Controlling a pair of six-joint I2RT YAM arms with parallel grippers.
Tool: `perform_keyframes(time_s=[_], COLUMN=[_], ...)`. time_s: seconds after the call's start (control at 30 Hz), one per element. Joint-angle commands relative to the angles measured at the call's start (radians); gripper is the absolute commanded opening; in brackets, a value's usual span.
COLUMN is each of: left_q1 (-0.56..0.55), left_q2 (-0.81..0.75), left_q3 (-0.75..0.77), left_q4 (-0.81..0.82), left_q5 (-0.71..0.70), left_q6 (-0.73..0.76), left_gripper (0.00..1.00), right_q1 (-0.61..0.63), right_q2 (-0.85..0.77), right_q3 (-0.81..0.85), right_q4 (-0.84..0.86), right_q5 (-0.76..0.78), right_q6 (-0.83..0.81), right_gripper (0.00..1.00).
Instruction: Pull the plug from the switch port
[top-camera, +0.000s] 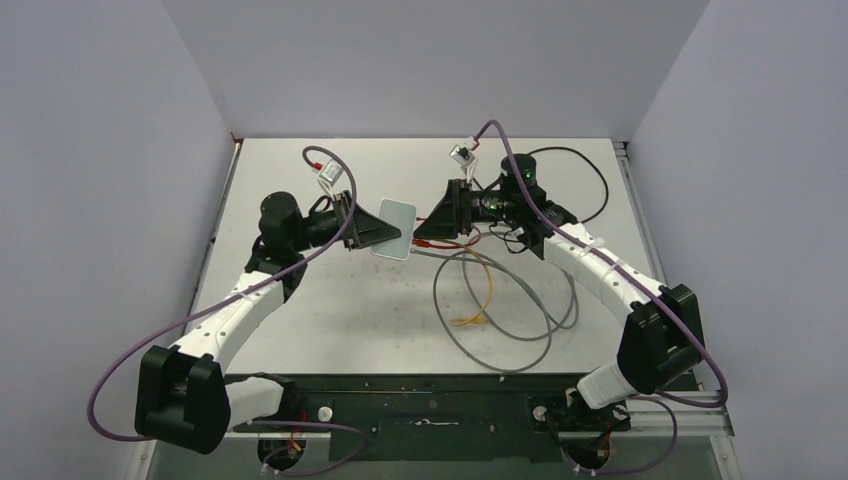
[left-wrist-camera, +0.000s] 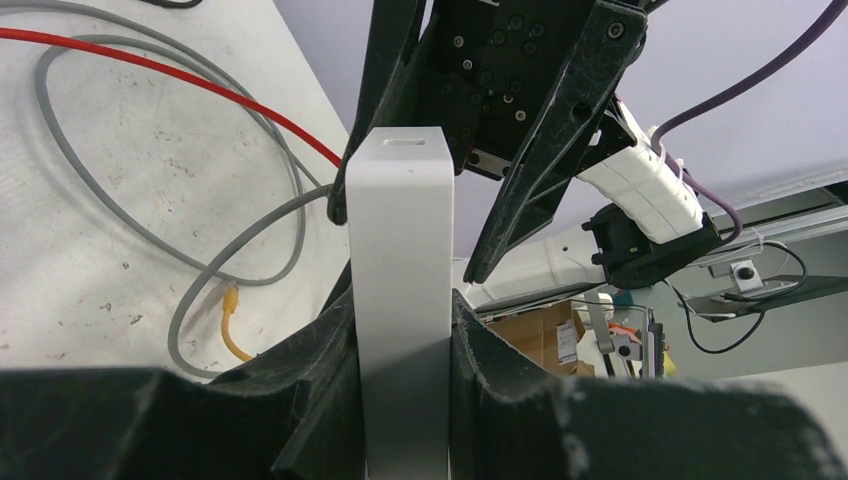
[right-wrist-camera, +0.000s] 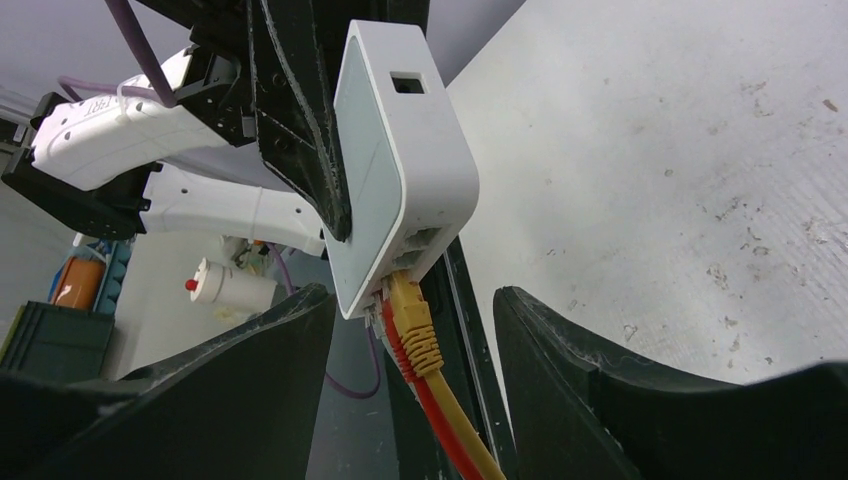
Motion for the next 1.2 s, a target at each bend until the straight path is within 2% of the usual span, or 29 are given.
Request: perform_keyframes(time_s=[0.0,0.1,0.23,0.53,0.67,0.77,0.9,1.0,1.17], left_q1=[0.008,0.008,0.007,0.008,0.008,0.007,0.007,0.007,0.008], left_q2=[-0.045,-0.045,-0.048,-0.043,-0.042,-0.038,-0.034,-0.035,-0.039], left_q3=[-0.009,-0.014,-0.014,-0.011,-0.012,-0.010,-0.006,-0.005,-0.012], left_q4=[0.103,0.111,0.111,0.111,0.110,0.110,0.108,0.107,0.105], left_q5=[-0.016,-0.018,-0.026,-0.026,-0.028,-0.028,-0.027,-0.027,-0.033], left_q6=[-0.022,-0.026,-0.026,-0.026,-0.025,-0.024,-0.024,-0.024,-0.024], left_gripper=[0.00,0.00,0.00,0.00,0.00,0.00,0.00,0.00,0.00], right_q1=[0.014,0.017,0.019,0.018,0.018,0.018,0.018,0.019,0.018], right_q2=[0.022,0.022,0.018,0.003,-0.002,-0.002,0.003,0.010,0.022], right_q3=[0.022,0.023,0.024,0.016,0.015,0.017,0.016,0.022,0.027], right_q4=[0.080,0.085,0.075,0.054,0.061,0.065,0.066,0.064,0.046], right_q5=[-0.030,-0.036,-0.045,-0.057,-0.061,-0.065,-0.064,-0.064,-0.062], right_q6=[0.002,0.006,0.002,-0.019,-0.018,-0.019,-0.020,-0.020,-0.024], right_gripper=[0.56,0.48,0.41,0.42,0.33,0.20,0.15,0.06,0.05])
